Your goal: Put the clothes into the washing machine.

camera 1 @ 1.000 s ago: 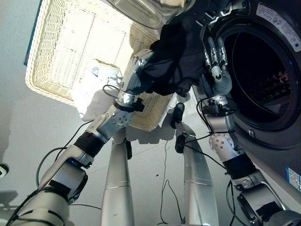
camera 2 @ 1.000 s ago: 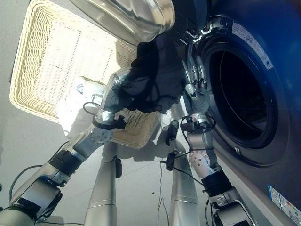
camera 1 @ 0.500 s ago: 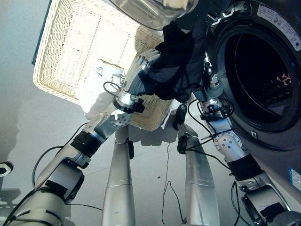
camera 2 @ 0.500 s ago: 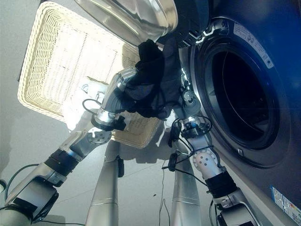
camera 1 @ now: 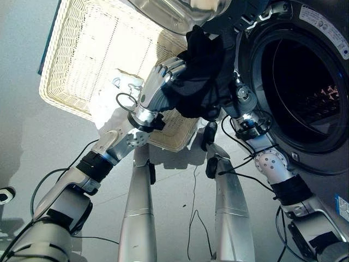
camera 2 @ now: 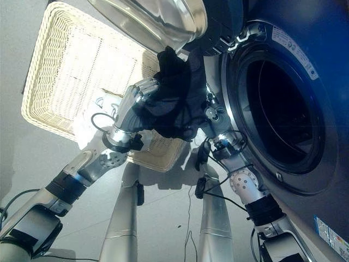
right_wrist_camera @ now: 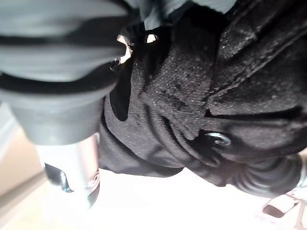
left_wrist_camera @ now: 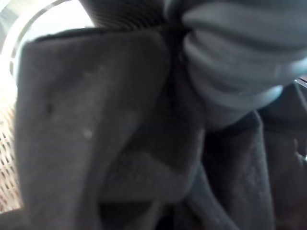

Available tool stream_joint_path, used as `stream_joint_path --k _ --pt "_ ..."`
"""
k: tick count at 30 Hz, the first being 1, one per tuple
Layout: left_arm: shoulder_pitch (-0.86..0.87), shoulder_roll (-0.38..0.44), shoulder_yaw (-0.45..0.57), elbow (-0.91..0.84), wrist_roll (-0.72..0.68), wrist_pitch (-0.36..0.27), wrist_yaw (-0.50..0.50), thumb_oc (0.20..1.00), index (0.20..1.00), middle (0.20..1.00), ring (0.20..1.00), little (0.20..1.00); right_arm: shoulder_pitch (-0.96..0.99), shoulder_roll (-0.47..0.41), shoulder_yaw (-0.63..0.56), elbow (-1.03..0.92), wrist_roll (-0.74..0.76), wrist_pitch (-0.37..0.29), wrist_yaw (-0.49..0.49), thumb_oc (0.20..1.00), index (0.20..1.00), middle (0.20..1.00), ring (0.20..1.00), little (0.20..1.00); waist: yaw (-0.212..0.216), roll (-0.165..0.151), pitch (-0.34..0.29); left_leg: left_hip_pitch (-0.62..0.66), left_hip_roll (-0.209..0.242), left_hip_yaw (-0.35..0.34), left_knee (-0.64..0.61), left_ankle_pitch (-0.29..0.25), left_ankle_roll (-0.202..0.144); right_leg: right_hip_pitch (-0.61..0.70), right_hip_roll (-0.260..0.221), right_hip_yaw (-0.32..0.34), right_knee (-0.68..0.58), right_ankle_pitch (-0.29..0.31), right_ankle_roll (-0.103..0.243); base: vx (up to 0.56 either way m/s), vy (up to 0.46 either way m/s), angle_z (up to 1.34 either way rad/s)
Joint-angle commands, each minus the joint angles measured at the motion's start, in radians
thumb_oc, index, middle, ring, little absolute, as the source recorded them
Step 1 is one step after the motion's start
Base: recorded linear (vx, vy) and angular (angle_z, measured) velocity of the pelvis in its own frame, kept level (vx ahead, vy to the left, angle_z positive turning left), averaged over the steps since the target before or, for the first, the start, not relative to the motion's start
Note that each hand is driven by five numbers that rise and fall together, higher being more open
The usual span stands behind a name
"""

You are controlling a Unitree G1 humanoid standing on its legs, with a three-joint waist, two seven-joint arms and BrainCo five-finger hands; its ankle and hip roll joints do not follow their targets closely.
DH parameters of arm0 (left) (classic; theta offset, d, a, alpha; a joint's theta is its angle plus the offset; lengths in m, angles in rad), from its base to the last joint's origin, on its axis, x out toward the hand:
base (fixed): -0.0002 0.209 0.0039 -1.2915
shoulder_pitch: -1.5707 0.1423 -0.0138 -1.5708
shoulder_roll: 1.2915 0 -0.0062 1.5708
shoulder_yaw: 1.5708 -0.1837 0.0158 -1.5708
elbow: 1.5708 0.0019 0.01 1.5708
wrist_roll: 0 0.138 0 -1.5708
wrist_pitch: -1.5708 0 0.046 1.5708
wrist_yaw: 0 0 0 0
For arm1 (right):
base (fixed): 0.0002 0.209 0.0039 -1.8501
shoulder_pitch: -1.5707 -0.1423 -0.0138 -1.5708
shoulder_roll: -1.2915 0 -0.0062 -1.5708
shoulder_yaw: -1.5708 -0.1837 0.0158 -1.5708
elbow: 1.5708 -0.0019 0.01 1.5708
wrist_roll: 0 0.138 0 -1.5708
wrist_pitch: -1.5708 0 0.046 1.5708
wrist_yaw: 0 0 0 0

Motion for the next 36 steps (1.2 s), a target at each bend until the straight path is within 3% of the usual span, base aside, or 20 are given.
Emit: stream_joint_path --k 1,10,11,12,13,18,30,31,32,36 --pt "-0.088 -0.053 -0.035 -0.158 0.08 -0.059 0.003 0.2 0.2 0.2 0.2 0.2 -0.033 -0.005 0.147 -0.137 -0.088 0.075 0.049 1.0 1.0 1.0 1.0 1.0 -0.014 0.036 0.006 -0.019 -0.055 0.003 0.119 -0.088 0.055 0.083 0.052 -0.055 -0.243 0.21 0.037 0.0 0.0 0.0" --pt "-0.097 -0.056 -0.036 -0.194 0.12 -0.035 0.015 0.2 0.2 0.2 0.2 0.2 -0.054 -0.039 0.168 -0.147 -0.204 0.118 -0.022 1.0 1.0 1.0 1.0 1.0 -0.013 0.033 0.006 -0.022 -0.057 -0.001 0.122 -0.087 0.056 0.078 0.055 -0.054 -0.233 0.208 0.036 0.0 0.0 0.01" --pt "-0.096 -0.056 -0.036 -0.195 0.12 -0.035 0.015 0.2 0.2 0.2 0.2 0.2 -0.054 -0.038 0.168 -0.147 -0.204 0.118 -0.023 0.893 0.893 0.893 0.893 0.893 -0.013 0.033 0.006 -0.022 -0.057 -0.001 0.122 -0.087 0.056 0.078 0.055 -0.054 -0.233 0.208 0.036 0.0 0.0 0.0" --pt "-0.098 -0.059 -0.035 -0.2 0.12 -0.033 0.015 0.2 0.2 0.2 0.2 0.2 -0.06 -0.043 0.171 -0.146 -0.235 0.117 -0.054 0.275 0.275 0.275 0.275 0.275 -0.013 0.033 0.006 -0.02 -0.058 -0.001 0.12 -0.086 0.057 0.079 0.057 -0.053 -0.234 0.208 0.035 0.0 0.0 0.0" --pt "-0.098 -0.06 -0.035 -0.202 0.122 -0.033 0.017 0.2 0.2 0.2 0.2 0.2 -0.061 -0.044 0.172 -0.145 -0.241 0.116 -0.06 0.2 0.2 0.2 0.2 0.2 -0.013 0.033 0.006 -0.02 -0.058 -0.001 0.119 -0.085 0.056 0.079 0.057 -0.053 -0.234 0.207 0.035 0.0 0.0 0.0" --pt "-0.097 -0.08 -0.022 -0.221 0.154 -0.046 0.03 0.2 0.2 0.2 0.2 0.2 -0.07 -0.046 0.166 -0.142 -0.311 0.106 -0.099 0.2 0.2 0.2 0.2 0.2 -0.013 0.035 0.006 -0.025 -0.061 -0.001 0.121 -0.084 0.057 0.073 0.06 -0.049 -0.229 0.205 0.033 0.0 0.0 0.0" --pt "-0.094 -0.119 -0.001 -0.266 0.148 -0.06 -0.021 0.2 0.2 0.2 0.2 0.2 -0.069 -0.013 0.151 -0.164 -0.285 0.112 -0.103 0.2 0.2 0.2 0.2 0.2 -0.013 0.035 0.006 -0.02 -0.066 -0.004 0.123 -0.087 0.059 0.074 0.063 -0.047 -0.221 0.202 0.034 0.0 0.0 0.0" --pt "-0.088 -0.123 0.004 -0.265 0.149 -0.059 -0.01 0.363 0.363 0.363 0.363 0.363 -0.066 -0.01 0.147 -0.165 -0.281 0.11 -0.102 0.2 0.2 0.2 0.2 0.2 -0.012 0.036 0.006 -0.02 -0.066 -0.004 0.124 -0.088 0.059 0.075 0.062 -0.047 -0.221 0.201 0.034 0.0 0.0 0.0" --pt "-0.089 -0.125 0.007 -0.261 0.144 -0.057 -0.003 1.0 1.0 1.0 1.0 1.0 -0.066 -0.007 0.145 -0.166 -0.275 0.108 -0.102 0.2 0.2 0.2 0.2 0.2 -0.012 0.037 0.006 -0.019 -0.064 -0.002 0.122 -0.088 0.059 0.075 0.061 -0.048 -0.221 0.2 0.035 0.0 0.0 0.0" --pt "-0.079 -0.128 0.011 -0.262 0.152 -0.019 0.009 1.0 1.0 1.0 1.0 1.0 -0.064 0.005 0.14 -0.168 -0.266 0.103 -0.105 0.2 0.2 0.2 0.2 0.2 -0.009 0.039 0.006 -0.022 -0.069 -0.009 0.126 -0.087 0.057 0.073 0.06 -0.048 -0.22 0.203 0.036 0.0 0.0 0.0"
